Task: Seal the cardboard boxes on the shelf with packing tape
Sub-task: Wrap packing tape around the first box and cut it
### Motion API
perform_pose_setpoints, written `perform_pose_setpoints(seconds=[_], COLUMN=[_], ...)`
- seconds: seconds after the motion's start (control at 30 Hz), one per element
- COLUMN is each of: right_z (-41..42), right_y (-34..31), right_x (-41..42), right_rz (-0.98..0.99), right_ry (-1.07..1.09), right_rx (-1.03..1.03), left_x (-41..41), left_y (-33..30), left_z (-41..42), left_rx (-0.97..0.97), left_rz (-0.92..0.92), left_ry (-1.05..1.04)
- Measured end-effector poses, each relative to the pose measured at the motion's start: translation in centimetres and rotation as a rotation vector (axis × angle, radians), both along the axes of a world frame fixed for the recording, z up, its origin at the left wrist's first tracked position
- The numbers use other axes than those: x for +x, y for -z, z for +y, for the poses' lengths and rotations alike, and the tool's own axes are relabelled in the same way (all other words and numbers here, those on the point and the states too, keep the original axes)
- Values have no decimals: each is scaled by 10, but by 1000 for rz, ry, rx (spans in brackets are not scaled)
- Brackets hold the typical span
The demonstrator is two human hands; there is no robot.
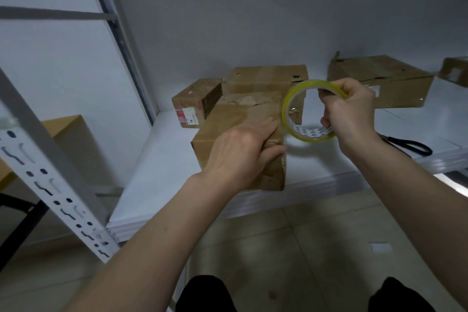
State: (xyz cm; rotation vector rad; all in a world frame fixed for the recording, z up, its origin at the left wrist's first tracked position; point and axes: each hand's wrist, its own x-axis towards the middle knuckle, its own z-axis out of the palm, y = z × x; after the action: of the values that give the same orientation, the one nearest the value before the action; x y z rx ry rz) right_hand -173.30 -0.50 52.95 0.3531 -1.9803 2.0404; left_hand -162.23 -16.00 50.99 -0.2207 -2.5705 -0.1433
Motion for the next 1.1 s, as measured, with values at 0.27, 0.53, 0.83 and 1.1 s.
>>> perform_pose_setpoints(seconds=[0.27, 0.53, 0.83, 1.1], right_z=[2, 1, 0, -5], right_y=[2, 4, 12, 20], right_x=[0, 0, -6, -9], right_rz=[-37, -49, -65, -66], right_ry=[-28, -41, -40, -55], right_rx=[-10, -22, -34, -61], left_x=[-8, -7, -10, -10], left_y=[13, 28, 19, -9], left_z=[7, 12, 13, 6], left_rx=[-135, 107, -19, -15], left_rz=[147, 384, 282, -339], left_ry=[-182, 24, -107, -561])
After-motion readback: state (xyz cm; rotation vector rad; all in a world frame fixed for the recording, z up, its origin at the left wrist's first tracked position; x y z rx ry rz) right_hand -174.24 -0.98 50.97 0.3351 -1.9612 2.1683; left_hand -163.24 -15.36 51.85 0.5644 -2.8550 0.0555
